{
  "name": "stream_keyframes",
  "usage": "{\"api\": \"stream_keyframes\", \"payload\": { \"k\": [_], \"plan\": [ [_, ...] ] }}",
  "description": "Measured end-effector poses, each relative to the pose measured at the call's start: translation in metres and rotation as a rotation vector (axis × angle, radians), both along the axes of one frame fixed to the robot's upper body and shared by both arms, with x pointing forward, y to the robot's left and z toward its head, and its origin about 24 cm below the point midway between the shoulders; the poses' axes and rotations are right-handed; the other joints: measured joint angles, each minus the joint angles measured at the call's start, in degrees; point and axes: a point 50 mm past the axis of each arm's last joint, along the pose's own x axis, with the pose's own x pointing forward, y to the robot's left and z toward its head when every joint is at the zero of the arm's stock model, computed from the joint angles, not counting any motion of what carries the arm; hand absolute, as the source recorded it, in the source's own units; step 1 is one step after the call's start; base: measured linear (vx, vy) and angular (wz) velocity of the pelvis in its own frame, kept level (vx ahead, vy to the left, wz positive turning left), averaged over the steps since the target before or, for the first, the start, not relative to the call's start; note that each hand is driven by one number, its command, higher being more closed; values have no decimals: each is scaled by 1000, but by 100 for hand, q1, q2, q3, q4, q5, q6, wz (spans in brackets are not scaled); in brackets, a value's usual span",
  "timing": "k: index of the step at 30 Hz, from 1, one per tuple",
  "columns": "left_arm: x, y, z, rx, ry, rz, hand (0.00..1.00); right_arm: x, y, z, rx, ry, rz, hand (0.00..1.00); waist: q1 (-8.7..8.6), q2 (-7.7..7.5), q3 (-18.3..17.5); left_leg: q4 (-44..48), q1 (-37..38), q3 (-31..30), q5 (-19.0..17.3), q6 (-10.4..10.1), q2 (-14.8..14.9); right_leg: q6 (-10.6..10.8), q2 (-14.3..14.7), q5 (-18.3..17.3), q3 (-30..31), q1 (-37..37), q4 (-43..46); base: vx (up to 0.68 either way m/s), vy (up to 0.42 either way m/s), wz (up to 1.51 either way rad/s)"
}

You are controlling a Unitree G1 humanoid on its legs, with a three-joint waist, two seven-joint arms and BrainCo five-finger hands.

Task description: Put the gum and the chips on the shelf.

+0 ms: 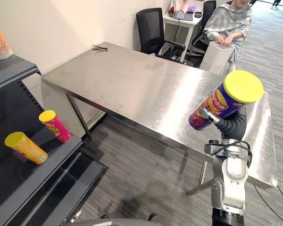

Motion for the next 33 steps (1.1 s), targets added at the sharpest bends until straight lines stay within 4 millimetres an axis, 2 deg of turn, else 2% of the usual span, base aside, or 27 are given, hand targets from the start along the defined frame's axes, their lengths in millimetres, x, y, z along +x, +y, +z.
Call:
{"api": "stream_keyframes", "payload": {
  "k": [2,3,6,7,8,10,11,12,13,15,16,17,18,19,20,21,22,23,25,28,30,33],
  "plan": [
    [2,2,1,5,-6,2,0,1,6,1,-1,-6,26,100,1,-63,40,91,-82,-151,-17,25,-96,21,-188,-274,-80,-191,503,-76,-6,46],
    [5,7,2,18,-15,0,0,3,13,3,-4,-16,56,100,9,-125,98,414,-309,-302,-100,27,-138,18,-319,-441,-178,-312,780,-74,-27,60],
    [10,10,4,12,-56,78,0,15,37,9,-5,-43,164,100,41,-103,164,968,-859,-681,-218,3,-114,-6,-405,-617,-523,-492,1070,-106,-99,80],
    [16,9,6,2,-88,102,0,22,49,18,-8,-79,223,100,72,-28,228,990,-1171,-1036,-76,-96,-77,-38,-383,-635,-883,-567,1068,-92,-78,103],
    [21,9,6,1,-102,100,0,24,52,22,-10,-98,237,100,98,20,262,928,-1295,-1233,40,-121,-67,-55,-362,-645,-1084,-587,1058,-152,-154,154],
    [35,4,9,-9,-147,90,0,30,54,38,-37,-156,256,100,180,244,359,239,-1556,-1969,461,-291,-18,-168,-284,-693,-1946,-651,997,-146,-195,177],
    [36,3,9,-10,-150,90,0,31,54,43,-48,-169,258,100,209,294,390,37,-1593,-1982,443,-290,12,-275,-271,-655,-2190,-650,971,-93,-141,182],
    [37,4,9,-9,-146,90,0,33,54,50,-60,-192,256,100,262,319,447,11,-1810,-1699,221,-217,112,-483,-349,-591,-2656,-649,862,-97,-72,130],
    [36,5,8,-9,-140,93,0,35,53,52,-61,-200,250,100,333,268,479,27,-1879,-1381,239,-70,121,-544,-446,-615,-2839,-665,883,-93,-76,171],
    [30,4,5,-19,-111,117,0,35,46,53,-46,-204,207,100,318,199,554,1419,-2049,-184,337,477,104,-624,-877,-671,-3617,-481,1009,-69,-114,177],
    [27,4,5,-20,-105,128,0,35,44,52,-45,-200,199,100,311,187,568,1836,-1989,116,264,569,221,-627,-924,-674,-3783,-401,1045,-82,-115,168],
    [24,5,4,-18,-101,139,0,33,40,50,-41,-194,171,100,301,269,583,2209,-1816,548,-160,661,399,-629,-1003,-676,-4067,-223,1104,-123,-40,144],
    [24,5,5,-17,-104,139,0,32,37,49,-37,-189,152,100,302,356,555,2243,-1801,686,-229,679,433,-605,-1050,-693,-4275,-150,1121,-132,1,125],
    [23,5,5,-17,-103,140,0,32,36,49,-35,-189,150,100,330,363,549,2146,-1830,699,-201,642,388,-565,-1087,-724,-4354,-145,1131,-146,70,91],
    [21,4,4,-18,-97,147,0,31,37,47,-37,-184,151,100,323,354,536,1481,-1727,426,46,320,128,-484,-1157,-779,-4497,-150,1092,-127,104,84],
    [22,5,4,-19,-101,147,0,29,35,43,-28,-171,138,100,269,318,523,1390,-1603,303,-123,471,45,-448,-1262,-708,-4718,-161,1043,-123,103,83],
    [22,6,5,-17,-103,152,0,29,35,40,-20,-160,136,100,265,301,531,1547,-1578,301,-301,442,86,-429,-1288,-669,-4765,-168,1044,-105,85,74],
    [20,6,4,-17,-102,178,0,28,35,35,-6,-146,135,100,252,336,523,1379,-1475,305,-454,287,156,-395,-1286,-609,-4828,-172,1066,-105,99,40],
    [20,12,5,-3,-101,176,0,28,37,30,20,-131,137,100,264,237,532,1160,-1496,303,-369,366,11,-354,-1309,-324,-4840,-228,881,-97,167,22],
    [21,12,6,3,-98,156,0,26,34,26,29,-119,120,100,269,208,538,1006,-1546,325,-396,416,-111,-299,-1267,62,-4830,-267,617,-51,175,-1],
    [22,14,6,13,-98,143,0,24,32,23,37,-106,102,100,287,171,561,1021,-1546,326,-395,441,-175,-282,-1314,129,-4787,-266,624,16,145,0],
    [26,27,10,51,-104,116,0,24,33,18,39,-90,86,100,327,12,658,1109,-1551,316,-413,465,-211,-257,-1354,148,-4662,-269,649,39,99,4]
  ]
}}
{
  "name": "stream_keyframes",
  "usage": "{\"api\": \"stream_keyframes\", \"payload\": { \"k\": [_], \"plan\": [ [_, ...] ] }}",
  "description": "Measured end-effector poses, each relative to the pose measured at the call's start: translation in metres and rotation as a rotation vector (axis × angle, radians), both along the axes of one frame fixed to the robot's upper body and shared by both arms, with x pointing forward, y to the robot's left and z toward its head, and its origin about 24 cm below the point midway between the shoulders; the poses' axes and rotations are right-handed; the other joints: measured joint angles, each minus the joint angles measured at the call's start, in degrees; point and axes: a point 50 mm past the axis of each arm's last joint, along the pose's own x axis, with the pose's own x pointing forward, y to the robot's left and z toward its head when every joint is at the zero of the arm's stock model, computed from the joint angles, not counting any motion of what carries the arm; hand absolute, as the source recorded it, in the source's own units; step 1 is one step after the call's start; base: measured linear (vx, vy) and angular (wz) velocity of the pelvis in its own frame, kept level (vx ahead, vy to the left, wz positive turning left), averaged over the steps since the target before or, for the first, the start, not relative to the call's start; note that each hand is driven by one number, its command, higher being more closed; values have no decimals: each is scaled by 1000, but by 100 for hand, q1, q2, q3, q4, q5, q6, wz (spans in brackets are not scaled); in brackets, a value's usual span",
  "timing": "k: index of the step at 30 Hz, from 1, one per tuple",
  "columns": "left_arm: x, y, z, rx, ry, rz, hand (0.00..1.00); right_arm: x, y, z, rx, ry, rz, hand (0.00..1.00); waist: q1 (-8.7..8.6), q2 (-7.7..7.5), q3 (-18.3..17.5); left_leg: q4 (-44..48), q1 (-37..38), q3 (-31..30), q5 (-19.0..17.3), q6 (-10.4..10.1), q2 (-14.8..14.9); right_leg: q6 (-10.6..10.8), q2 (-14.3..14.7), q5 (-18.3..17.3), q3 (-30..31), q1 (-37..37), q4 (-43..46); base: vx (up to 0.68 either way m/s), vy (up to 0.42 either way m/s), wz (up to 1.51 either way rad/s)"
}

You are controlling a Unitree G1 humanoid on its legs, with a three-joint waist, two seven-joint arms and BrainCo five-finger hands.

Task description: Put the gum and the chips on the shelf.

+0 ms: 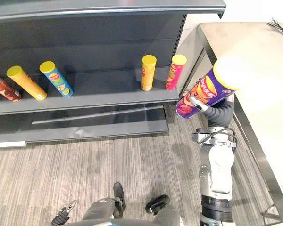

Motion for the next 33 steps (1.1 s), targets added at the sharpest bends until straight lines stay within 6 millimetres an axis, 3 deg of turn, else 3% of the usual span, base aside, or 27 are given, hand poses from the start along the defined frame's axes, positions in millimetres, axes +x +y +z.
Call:
{"api": "stream_keyframes", "payload": {
  "k": [1,4,13,17,20,21,22,23,24,25,28,33],
  "plan": [
    [3,6,2,16,-7,-3,0,0,0,0,-16,5,-6,100,51,-73,41,-2,6,-11,2,2,-1,11,22,7,144,-14,-12,46,60,5],
    [3,4,2,11,-14,8,0,1,2,0,-20,7,4,100,188,-108,74,-30,19,9,0,1,16,58,144,37,520,-79,-136,45,35,-5],
    [5,5,3,5,-30,39,0,4,4,-6,-17,36,19,100,167,-117,182,-19,-15,-161,60,-20,118,68,366,44,713,17,-279,98,-2,10],
    [12,8,6,9,-72,56,0,13,13,-6,-19,41,60,100,224,-124,324,1120,-427,-137,-464,32,442,78,473,50,767,174,-282,76,38,22],
    [16,8,8,7,-88,65,0,14,17,-5,-23,39,80,100,326,-147,396,1329,-457,-132,-728,55,448,145,442,91,813,304,-272,-11,75,6],
    [15,8,7,6,-86,64,0,14,17,-6,-26,41,84,100,310,-145,405,1273,-395,-206,-808,94,351,151,345,97,1121,268,-68,-26,115,42],
    [16,7,7,10,-83,40,0,11,16,-9,-32,54,85,100,266,-125,408,1225,-293,-361,-828,176,201,-123,230,152,2384,-90,574,55,148,49],
    [18,6,8,14,-80,16,0,9,16,-12,-34,64,86,100,236,-121,408,1180,-270,-452,-777,206,152,-190,305,56,3108,-332,823,79,122,55],
    [20,6,8,15,-80,1,0,7,15,-15,-34,75,84,100,166,-114,412,1118,-269,-587,-734,250,114,-101,510,-69,3838,-477,939,86,85,104],
    [23,10,10,31,-78,-39,0,-1,13,-23,-32,108,73,100,-4,-170,406,817,-188,-905,-549,283,-77,98,1003,-357,5066,-608,1033,64,10,117],
    [20,7,8,29,-63,-51,0,-13,16,-28,-21,122,82,100,-46,-263,381,571,82,-1096,-386,301,-375,4,1094,-524,5115,-489,778,145,-36,78],
    [20,2,7,14,-67,-50,0,-12,19,-25,-6,103,91,100,-9,-292,340,538,-3,-1102,-335,212,-307,149,1293,-430,5100,25,-406,119,-63,3]
  ]
}}
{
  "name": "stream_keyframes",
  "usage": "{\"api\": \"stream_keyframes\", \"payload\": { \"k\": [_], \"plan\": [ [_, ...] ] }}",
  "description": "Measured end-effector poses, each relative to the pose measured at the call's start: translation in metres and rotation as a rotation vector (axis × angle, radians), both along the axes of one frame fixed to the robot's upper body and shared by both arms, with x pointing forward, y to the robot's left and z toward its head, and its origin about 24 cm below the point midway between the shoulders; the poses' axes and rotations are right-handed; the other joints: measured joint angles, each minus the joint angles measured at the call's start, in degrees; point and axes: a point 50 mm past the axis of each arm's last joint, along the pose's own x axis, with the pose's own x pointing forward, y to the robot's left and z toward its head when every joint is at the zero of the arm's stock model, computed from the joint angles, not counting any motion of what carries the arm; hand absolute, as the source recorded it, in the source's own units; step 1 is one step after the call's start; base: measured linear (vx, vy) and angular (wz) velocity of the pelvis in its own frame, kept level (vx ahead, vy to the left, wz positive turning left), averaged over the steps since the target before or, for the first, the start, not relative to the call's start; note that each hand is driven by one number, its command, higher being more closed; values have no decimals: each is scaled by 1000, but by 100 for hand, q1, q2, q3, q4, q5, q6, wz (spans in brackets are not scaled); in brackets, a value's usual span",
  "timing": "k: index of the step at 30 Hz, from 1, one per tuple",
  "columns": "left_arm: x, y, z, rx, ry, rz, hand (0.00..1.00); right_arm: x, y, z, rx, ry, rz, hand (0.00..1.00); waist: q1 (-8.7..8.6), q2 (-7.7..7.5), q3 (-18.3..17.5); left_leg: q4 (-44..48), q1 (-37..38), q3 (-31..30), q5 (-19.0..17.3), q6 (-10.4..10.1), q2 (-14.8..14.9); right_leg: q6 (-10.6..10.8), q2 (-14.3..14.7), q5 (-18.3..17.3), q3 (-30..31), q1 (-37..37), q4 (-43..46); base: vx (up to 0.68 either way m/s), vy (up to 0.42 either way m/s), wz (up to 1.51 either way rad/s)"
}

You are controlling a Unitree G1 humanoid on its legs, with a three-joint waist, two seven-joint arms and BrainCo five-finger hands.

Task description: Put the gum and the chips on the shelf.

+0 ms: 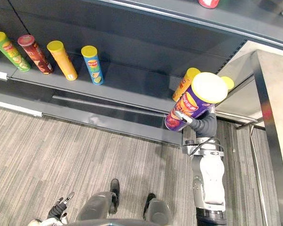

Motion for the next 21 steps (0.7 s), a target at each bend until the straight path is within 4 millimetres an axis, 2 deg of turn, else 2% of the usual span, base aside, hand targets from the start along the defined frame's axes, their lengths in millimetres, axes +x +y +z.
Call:
{"api": "stream_keyframes", "payload": {
  "k": [2,7,9,17,18,19,21],
  "plan": [
    [0,-4,-1,-12,0,2,0,0,-1,0,5,-1,-5,100,-3,-3,-5,-133,60,25,41,-65,29,92,42,59,6,101,-244,50,-95,-12],
    [-1,-7,-2,-16,6,-8,0,-5,-7,-6,42,16,-46,100,-18,-97,-119,-586,281,138,238,-234,85,140,129,103,50,216,-557,21,-90,-13],
    [-1,-7,-2,-9,12,-24,0,-8,-10,-9,42,31,-58,100,-101,-116,-165,-851,415,142,377,-272,97,120,167,123,56,253,-606,16,-70,-2],
    [1,-12,-4,-12,24,-61,0,-17,-19,-18,38,73,-100,100,-176,-20,-258,-1041,552,101,530,-268,120,109,212,190,50,267,-528,-10,-8,1],
    [1,-13,-4,-15,27,-65,0,-18,-20,-19,38,78,-104,100,-198,21,-259,-1010,582,58,522,-273,117,74,202,145,45,258,-382,-44,16,26],
    [2,-14,-5,-15,29,-77,0,-20,-20,-21,36,87,-107,100,-280,58,-253,-699,564,-19,316,-294,68,53,146,-95,30,268,-36,-37,7,30],
    [3,-16,-5,-17,28,-92,0,-22,-20,-19,31,80,-107,100,-291,102,-238,27,324,-42,-42,-305,73,61,82,-412,19,278,260,-61,-21,18]
  ]
}}
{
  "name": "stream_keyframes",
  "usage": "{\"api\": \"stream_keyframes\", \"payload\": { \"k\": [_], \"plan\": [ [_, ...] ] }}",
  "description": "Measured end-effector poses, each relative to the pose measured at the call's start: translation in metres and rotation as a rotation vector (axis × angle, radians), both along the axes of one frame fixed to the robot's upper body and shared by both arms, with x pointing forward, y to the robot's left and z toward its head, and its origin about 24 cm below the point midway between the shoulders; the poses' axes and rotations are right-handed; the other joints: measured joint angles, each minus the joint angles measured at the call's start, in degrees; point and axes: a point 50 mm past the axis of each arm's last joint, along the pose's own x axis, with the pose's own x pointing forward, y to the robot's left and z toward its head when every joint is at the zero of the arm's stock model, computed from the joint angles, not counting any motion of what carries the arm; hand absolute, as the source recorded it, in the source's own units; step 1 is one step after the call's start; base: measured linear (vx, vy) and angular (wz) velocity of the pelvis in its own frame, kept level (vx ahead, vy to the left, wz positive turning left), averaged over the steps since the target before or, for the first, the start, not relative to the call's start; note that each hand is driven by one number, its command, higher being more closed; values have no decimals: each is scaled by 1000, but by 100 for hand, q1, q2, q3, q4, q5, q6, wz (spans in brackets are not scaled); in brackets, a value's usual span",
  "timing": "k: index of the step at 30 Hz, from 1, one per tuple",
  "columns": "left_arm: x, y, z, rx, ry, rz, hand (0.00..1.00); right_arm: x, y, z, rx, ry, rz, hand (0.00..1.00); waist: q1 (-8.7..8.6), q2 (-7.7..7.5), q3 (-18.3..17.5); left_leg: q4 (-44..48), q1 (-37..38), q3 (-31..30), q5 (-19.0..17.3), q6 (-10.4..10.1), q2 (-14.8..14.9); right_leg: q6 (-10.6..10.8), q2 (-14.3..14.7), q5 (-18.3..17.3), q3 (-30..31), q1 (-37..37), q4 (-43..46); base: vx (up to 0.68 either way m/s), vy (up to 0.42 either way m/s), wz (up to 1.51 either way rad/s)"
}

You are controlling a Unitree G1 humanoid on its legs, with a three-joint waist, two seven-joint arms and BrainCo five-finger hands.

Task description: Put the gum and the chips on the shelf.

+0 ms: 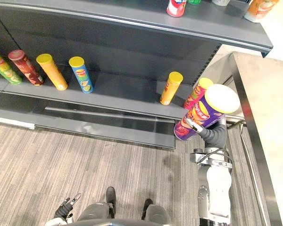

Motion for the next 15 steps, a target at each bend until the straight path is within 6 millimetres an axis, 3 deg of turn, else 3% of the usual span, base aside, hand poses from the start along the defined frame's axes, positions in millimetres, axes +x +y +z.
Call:
{"api": "stream_keyframes", "payload": {
  "k": [1,3,7,9,14,15],
  "plan": [
    [2,-4,-1,-10,-4,-6,0,-2,1,7,-12,-28,2,100,-15,161,67,832,-278,-40,-375,25,108,70,15,-305,-2,2,273,-67,-31,6],
    [2,-7,-1,-30,-9,2,0,-5,0,8,-15,-35,-1,100,-52,277,121,1273,-398,-132,-539,-17,171,33,2,-518,-24,-28,641,-89,-30,15],
    [7,-7,0,-54,-37,27,0,-11,-10,13,-23,-51,-61,100,-49,183,177,1746,-672,-88,-605,-176,231,-113,-188,-863,-69,-239,1221,-88,-91,15],
    [4,-6,0,-55,-30,27,0,-12,-17,17,-24,-73,-103,100,-56,179,180,2111,-983,-195,-668,-152,594,-65,-310,-958,13,-250,1348,-32,-52,-2],
    [-8,-7,-3,-66,-4,30,0,-4,-17,27,-35,-119,-101,100,-132,282,121,741,-1118,-1097,-168,-443,1185,201,-514,-1107,564,-338,1367,109,250,-44],
    [-9,-8,-3,-68,2,24,0,-3,-19,30,-53,-126,-99,100,-150,361,70,565,-1116,-1044,119,-720,1283,358,-562,-1156,713,-360,1321,202,456,-51]
  ]
}}
